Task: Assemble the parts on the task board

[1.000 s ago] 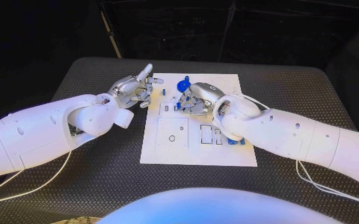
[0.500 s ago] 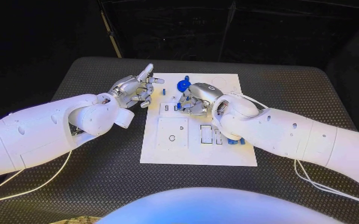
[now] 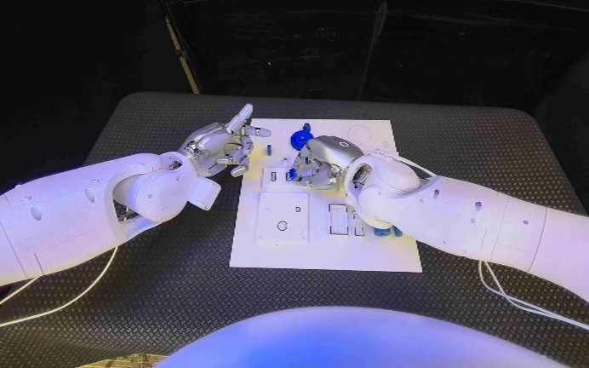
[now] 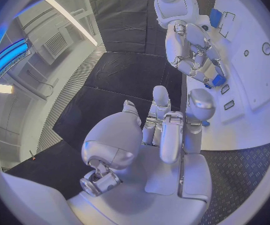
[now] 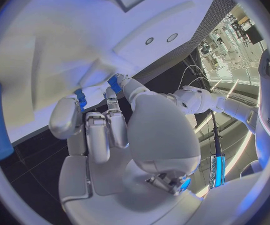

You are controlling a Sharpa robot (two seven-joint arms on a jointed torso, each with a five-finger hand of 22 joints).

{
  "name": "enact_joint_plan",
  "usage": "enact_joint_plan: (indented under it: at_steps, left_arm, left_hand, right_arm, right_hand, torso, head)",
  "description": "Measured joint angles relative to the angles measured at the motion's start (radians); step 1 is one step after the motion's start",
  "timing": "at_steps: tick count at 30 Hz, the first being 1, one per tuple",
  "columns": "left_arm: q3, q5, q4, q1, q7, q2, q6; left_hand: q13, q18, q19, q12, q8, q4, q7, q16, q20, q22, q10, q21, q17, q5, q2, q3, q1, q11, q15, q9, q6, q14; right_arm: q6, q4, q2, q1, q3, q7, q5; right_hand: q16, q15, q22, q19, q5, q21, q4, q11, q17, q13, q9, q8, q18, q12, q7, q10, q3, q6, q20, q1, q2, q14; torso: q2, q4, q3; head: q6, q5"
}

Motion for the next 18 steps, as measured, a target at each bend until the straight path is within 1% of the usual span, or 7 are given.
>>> enact_joint_plan:
  at_steps: [18]
  left_arm:
    - [0.0, -0.019, -0.001, 0.0, 0.0, 0.001, 0.013]
  left_hand:
    - [-0.002, 0.0, 0.0, 0.0, 0.0, 0.0, 0.0, 0.0, 0.0, 0.0, 0.0, 0.0, 0.0, 0.0, 0.0, 0.0, 0.0, 0.0, 0.0, 0.0, 0.0, 0.0]
  right_arm:
    - [0.014, 0.007, -0.008, 0.0, 0.001, -0.031, -0.029]
  right_hand:
    - [0.0, 0.0, -0.001, 0.0, 0.0, -0.004, 0.002, 0.0, 0.0, 0.0, 0.0, 0.0, 0.0, 0.0, -0.001, 0.0, -0.003, -0.001, 0.0, 0.002, -0.001, 0.0]
  torso:
    - [0.0, 0.0, 0.0001]
  head:
    - [-0.006, 0.001]
